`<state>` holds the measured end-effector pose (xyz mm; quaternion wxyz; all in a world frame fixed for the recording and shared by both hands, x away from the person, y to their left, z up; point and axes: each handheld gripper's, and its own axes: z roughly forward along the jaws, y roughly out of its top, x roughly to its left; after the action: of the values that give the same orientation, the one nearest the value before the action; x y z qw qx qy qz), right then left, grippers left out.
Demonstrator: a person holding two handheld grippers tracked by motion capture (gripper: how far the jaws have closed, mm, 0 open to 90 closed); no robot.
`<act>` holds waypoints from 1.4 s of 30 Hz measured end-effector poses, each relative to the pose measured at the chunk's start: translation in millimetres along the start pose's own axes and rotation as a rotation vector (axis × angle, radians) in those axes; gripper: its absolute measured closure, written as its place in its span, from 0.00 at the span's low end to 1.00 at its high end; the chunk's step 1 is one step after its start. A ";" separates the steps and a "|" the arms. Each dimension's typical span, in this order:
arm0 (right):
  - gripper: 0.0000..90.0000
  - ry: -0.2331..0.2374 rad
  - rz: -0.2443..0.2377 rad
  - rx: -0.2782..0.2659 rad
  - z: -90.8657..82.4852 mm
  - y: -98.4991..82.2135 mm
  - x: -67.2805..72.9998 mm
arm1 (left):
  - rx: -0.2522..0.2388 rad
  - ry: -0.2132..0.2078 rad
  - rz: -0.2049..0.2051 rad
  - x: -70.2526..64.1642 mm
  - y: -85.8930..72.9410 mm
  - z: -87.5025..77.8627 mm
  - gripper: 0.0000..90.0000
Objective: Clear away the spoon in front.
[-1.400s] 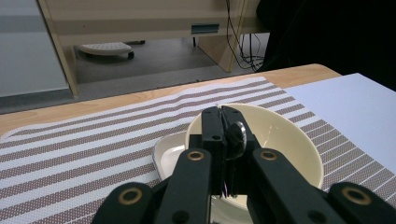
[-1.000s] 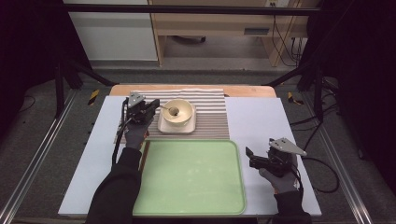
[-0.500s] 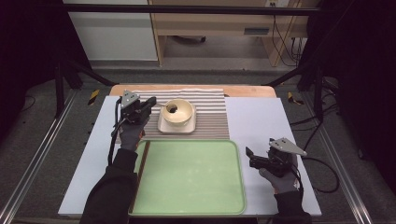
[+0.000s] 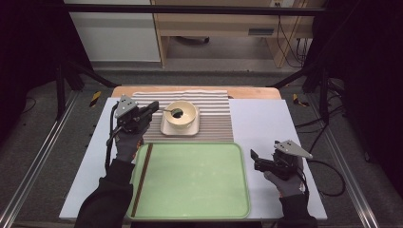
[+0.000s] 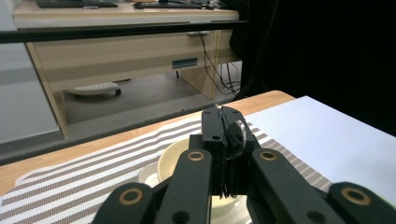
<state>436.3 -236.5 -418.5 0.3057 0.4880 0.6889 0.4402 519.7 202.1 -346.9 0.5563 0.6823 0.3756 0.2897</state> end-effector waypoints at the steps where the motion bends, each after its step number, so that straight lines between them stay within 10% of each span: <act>1: 0.07 0.000 0.000 0.000 0.0 -0.1 0.0 | -0.002 -0.008 0.004 -1.9 0.2 -2.9 0.98; 42: 0.07 0.003 -0.013 0.009 -0.1 -1.1 4.9 | 0.050 -0.115 0.061 -53.1 -34.6 -75.9 0.98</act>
<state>434.1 -232.1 -419.4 0.3054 0.4841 0.6947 0.4357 422.2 202.2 -363.3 0.5507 0.7225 0.3291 0.2575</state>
